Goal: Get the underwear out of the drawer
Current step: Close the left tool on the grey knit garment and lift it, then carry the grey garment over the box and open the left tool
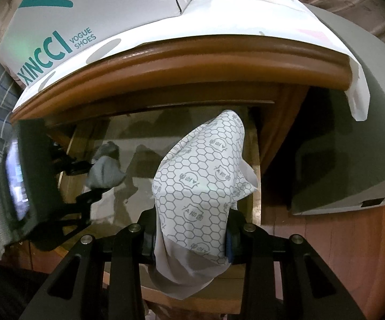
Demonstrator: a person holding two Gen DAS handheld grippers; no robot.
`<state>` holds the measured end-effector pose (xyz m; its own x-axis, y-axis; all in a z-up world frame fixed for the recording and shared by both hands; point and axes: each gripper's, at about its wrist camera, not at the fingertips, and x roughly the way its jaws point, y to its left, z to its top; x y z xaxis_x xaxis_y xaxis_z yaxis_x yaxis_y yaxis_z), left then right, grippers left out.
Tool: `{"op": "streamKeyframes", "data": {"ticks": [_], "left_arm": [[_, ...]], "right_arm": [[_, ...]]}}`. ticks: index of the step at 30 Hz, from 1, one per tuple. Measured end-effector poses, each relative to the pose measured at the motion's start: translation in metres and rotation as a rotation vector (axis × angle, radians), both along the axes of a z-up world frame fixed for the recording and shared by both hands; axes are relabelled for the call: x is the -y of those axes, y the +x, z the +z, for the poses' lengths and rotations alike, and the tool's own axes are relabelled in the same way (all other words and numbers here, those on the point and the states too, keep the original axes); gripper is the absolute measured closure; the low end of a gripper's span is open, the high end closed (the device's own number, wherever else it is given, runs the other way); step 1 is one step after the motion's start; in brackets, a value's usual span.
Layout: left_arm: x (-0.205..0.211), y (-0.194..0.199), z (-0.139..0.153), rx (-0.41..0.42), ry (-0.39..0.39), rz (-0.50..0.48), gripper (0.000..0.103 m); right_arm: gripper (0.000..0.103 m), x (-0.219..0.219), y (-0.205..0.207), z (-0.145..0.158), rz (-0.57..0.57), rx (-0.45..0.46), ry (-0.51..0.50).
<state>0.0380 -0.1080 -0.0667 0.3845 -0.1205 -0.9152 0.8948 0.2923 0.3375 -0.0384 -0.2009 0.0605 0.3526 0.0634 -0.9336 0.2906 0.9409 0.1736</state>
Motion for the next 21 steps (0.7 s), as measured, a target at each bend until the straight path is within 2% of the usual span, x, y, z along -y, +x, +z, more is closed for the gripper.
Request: {"op": "streamKeyframes", "data": {"ticks": [3, 9, 14, 21], "left_arm": [[-0.008, -0.007, 0.015, -0.02, -0.05, 0.05, 0.074], [-0.021, -0.026, 0.06, -0.005, -0.135, 0.143, 0.074], [-0.034, -0.032, 0.094, 0.032, -0.23, 0.244, 0.074], [-0.051, -0.031, 0.149, 0.096, -0.315, 0.38, 0.074]], "right_arm": [[0.07, -0.001, 0.0, -0.002, 0.002, -0.004, 0.003], [0.07, -0.003, 0.0, -0.005, 0.014, -0.01, 0.001], [0.07, -0.003, 0.0, -0.007, 0.013, -0.013, -0.002], [0.07, -0.007, 0.001, -0.011, 0.014, -0.019, -0.012]]}}
